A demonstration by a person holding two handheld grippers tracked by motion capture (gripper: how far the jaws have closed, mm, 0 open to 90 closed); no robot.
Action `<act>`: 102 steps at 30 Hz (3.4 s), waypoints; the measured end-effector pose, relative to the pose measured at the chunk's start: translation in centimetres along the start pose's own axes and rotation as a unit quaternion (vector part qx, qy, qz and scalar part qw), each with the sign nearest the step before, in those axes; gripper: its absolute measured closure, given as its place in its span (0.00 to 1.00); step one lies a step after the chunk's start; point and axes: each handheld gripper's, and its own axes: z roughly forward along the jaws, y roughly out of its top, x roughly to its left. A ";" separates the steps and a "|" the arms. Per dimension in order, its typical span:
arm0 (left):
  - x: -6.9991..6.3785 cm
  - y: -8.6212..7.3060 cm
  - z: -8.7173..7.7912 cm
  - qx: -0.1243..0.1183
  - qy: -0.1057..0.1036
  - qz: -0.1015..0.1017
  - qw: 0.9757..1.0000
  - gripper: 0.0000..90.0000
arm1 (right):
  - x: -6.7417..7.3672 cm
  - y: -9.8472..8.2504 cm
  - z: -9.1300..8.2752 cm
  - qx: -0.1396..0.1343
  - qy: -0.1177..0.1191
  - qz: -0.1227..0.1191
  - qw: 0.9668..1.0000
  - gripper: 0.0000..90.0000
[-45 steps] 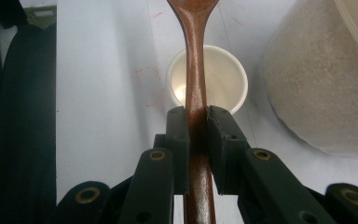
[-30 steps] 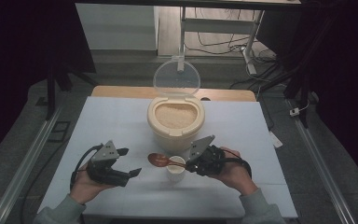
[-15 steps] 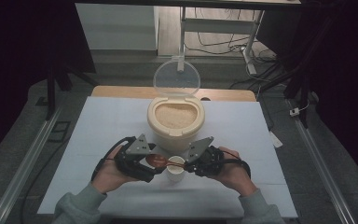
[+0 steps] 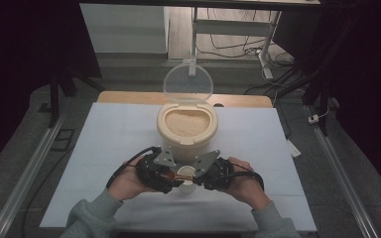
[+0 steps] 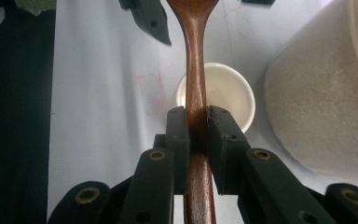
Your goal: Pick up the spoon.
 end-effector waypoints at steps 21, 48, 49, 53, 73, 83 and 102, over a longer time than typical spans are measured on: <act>-0.8 0.5 2.2 0.061 -0.033 0.054 0.996 0.81 | 1.3 0.8 0.5 0.023 -0.011 -0.059 0.998 0.87; -0.8 0.0 2.1 0.002 0.022 0.045 0.999 0.87 | -1.5 -3.4 -4.2 -0.204 -0.101 0.171 0.958 0.47; -0.8 0.0 2.1 0.002 0.022 0.045 0.999 0.87 | -1.5 -3.7 -4.3 -0.214 -0.109 0.183 0.953 0.45; -0.6 -0.2 1.6 -0.019 0.038 0.034 0.999 0.87 | -1.1 -4.8 -4.7 -0.231 -0.134 0.228 0.936 0.39; -0.5 -0.5 0.7 -0.076 0.074 0.011 0.994 0.87 | -0.2 -5.7 -1.7 -0.260 -0.116 0.323 0.903 0.34; -0.9 -0.4 1.2 -0.079 0.078 0.013 0.994 0.87 | 0.2 -5.1 -0.6 -0.287 -0.102 0.357 0.883 0.42; -1.0 -0.4 1.4 -0.069 0.079 0.021 0.994 0.87 | 0.1 -4.9 -0.5 -0.326 -0.076 0.396 0.855 0.68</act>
